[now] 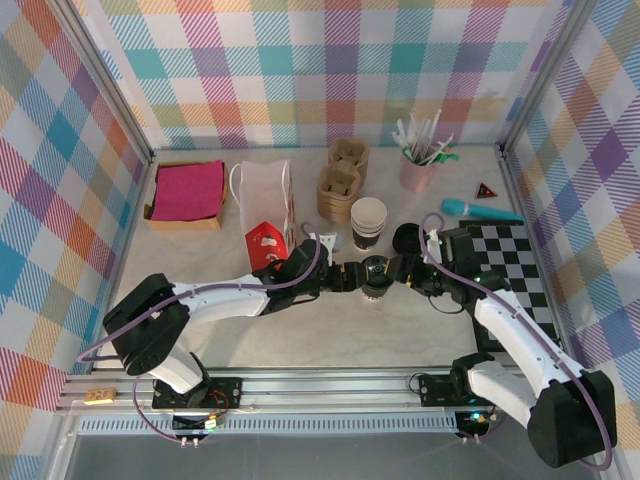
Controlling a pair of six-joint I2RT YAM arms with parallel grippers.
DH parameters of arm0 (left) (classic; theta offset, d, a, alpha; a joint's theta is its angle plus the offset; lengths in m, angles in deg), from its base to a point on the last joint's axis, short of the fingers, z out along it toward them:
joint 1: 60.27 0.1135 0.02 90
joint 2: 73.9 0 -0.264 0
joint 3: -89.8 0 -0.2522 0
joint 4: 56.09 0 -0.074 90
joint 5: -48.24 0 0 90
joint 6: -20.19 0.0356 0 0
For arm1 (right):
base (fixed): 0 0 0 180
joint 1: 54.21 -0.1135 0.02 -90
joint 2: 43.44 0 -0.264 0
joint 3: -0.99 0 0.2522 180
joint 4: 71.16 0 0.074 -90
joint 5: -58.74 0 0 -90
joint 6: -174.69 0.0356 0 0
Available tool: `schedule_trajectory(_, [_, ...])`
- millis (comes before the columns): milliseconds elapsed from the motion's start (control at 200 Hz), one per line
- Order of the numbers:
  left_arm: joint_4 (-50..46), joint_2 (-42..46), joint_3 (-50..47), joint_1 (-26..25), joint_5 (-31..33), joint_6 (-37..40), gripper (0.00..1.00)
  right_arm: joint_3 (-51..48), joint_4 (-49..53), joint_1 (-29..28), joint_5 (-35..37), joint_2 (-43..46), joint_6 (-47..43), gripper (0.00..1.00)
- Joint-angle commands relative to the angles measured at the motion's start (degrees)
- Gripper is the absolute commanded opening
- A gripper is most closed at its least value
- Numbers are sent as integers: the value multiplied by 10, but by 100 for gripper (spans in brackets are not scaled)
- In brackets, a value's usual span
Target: Pack the takeout coffee
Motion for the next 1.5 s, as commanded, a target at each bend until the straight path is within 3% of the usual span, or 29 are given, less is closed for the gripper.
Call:
schedule_trajectory(0, [-26,40,28,7,3,13,77,43,32,2,10,-2,-27,63])
schedule_trajectory(265, [-110,128,76,7,2,43,80,141,101,2,26,-7,-93,65])
schedule_trajectory(535, [-266,261,123,0,18,136,81,314,175,1,36,-77,-199,72])
schedule_trajectory(800, [-375,409,105,-8,112,181,82,470,222,-29,19,-184,-224,72])
schedule_trajectory(960, [-434,493,98,-8,209,186,83,540,271,-96,105,-244,-250,73])
schedule_trajectory(1085, [-515,496,132,-5,300,198,83,621,306,-127,148,-310,-278,73])
schedule_trajectory(1220, [-561,473,176,16,333,211,83,694,301,-131,146,-381,-304,72])
schedule_trajectory(1365, [-573,442,205,72,315,206,82,816,336,-141,157,-493,-347,67])
schedule_trajectory(1495, [-574,401,227,148,244,194,80,947,389,-152,171,-604,-392,64])
